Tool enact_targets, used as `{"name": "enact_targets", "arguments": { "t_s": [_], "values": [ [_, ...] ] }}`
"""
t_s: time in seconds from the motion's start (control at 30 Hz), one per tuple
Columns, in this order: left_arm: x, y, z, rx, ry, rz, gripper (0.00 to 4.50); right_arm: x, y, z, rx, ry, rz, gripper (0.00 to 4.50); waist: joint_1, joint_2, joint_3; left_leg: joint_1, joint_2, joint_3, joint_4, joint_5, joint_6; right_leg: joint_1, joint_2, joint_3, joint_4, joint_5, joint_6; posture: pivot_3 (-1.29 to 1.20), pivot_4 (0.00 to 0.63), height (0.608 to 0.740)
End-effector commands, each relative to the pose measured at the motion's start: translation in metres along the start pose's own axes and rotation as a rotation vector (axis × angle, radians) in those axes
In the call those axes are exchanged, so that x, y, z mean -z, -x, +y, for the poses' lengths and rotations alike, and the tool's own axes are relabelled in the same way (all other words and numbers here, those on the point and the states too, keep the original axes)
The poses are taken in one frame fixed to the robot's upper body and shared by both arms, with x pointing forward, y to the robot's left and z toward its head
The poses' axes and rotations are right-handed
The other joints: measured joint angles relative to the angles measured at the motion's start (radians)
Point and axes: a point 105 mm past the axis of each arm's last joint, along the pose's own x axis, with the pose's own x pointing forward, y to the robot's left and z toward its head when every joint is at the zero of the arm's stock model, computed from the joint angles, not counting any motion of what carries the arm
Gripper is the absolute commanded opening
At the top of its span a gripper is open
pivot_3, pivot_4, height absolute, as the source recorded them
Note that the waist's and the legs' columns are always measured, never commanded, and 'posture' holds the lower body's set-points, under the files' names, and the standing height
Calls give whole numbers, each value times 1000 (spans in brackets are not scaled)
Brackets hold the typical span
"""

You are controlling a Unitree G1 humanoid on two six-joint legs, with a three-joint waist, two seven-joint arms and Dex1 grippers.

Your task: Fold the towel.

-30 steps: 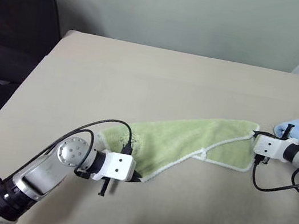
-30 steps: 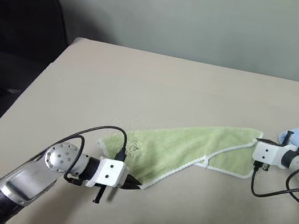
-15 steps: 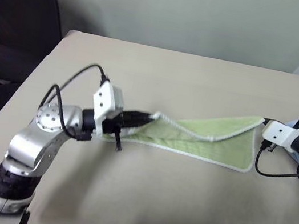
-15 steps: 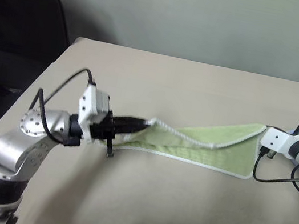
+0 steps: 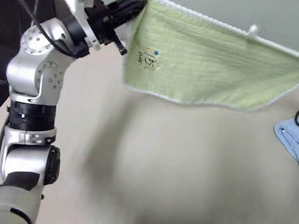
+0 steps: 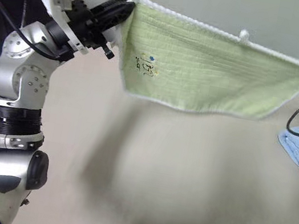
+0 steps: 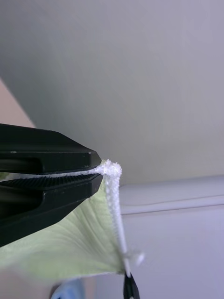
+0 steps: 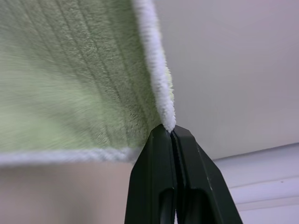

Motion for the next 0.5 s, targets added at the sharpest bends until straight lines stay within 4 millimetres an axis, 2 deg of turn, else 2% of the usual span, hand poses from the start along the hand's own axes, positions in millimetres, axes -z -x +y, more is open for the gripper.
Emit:
{"name": "enact_targets", "arguments": {
  "t_s": [0.03,0.13,0.23,0.33,0.4,0.5],
  "values": [
    [-18,36,0,1,-38,3,63,6,29,-21,8,-82,-8,0,-1,0,0,0,0,0,-1,0,0,0,0,0,-1,0,0,0,150,740],
    [-4,60,-22,57,35,87,63,10,44,4,-125,-171,-29,0,3,0,0,-1,0,0,0,0,-1,0,1,0,-3,0,0,0,150,740],
    [25,85,-60,163,94,245,63,17,65,59,-381,-243,-7,0,9,-2,0,0,0,0,1,0,-1,1,1,0,-5,0,0,0,150,740],
    [47,109,-97,248,173,392,63,20,89,96,-562,-320,35,0,14,-2,1,0,0,0,0,1,-1,1,1,0,-5,0,0,0,150,740],
    [57,125,-123,299,240,467,63,23,102,112,-640,-361,70,0,12,-2,1,2,0,0,0,1,-1,2,1,0,-5,0,0,0,150,740],
    [62,139,-143,308,298,515,63,28,110,121,-688,-374,113,0,10,-2,1,5,0,1,0,0,-1,5,2,1,-5,0,0,0,150,740]
  ]
}}
